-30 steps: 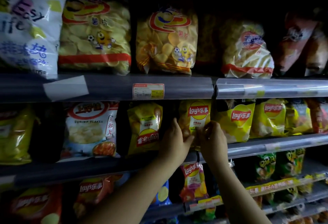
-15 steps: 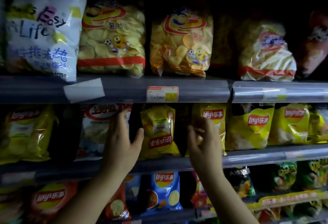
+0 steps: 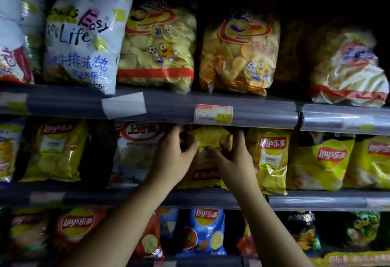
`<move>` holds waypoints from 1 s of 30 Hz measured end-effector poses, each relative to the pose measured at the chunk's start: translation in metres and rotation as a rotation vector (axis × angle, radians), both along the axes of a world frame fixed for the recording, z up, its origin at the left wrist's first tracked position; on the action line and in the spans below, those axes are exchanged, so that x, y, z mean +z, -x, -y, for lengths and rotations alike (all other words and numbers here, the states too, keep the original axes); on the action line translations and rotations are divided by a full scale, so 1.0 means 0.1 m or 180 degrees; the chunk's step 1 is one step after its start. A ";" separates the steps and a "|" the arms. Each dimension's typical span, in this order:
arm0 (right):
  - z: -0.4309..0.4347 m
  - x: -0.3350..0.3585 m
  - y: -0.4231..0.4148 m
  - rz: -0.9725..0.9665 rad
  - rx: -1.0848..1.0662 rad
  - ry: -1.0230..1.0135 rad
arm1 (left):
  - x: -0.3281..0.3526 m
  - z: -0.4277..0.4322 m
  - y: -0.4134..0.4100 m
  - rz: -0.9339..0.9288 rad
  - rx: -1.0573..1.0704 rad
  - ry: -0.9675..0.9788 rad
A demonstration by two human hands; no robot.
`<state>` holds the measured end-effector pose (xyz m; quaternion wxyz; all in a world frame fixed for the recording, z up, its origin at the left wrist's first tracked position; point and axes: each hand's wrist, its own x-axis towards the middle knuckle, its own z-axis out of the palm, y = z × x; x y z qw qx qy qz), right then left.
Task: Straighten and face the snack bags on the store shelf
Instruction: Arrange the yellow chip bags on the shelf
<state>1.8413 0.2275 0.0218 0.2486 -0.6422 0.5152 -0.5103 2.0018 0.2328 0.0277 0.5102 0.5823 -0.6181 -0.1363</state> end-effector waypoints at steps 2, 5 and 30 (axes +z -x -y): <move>-0.14 0.04 0.05 0.0126 0.0141 0.0108 | 0.02 -0.08 -0.09 -0.0270 -0.0205 0.0067; -0.29 0.14 0.08 0.0509 0.0435 -0.0036 | 0.09 -0.22 -0.14 -0.0907 -0.0950 -0.0229; -1.52 -0.47 -0.14 0.1318 -0.0065 -0.0740 | -0.35 -0.62 -0.32 -0.1743 -0.2726 -0.1223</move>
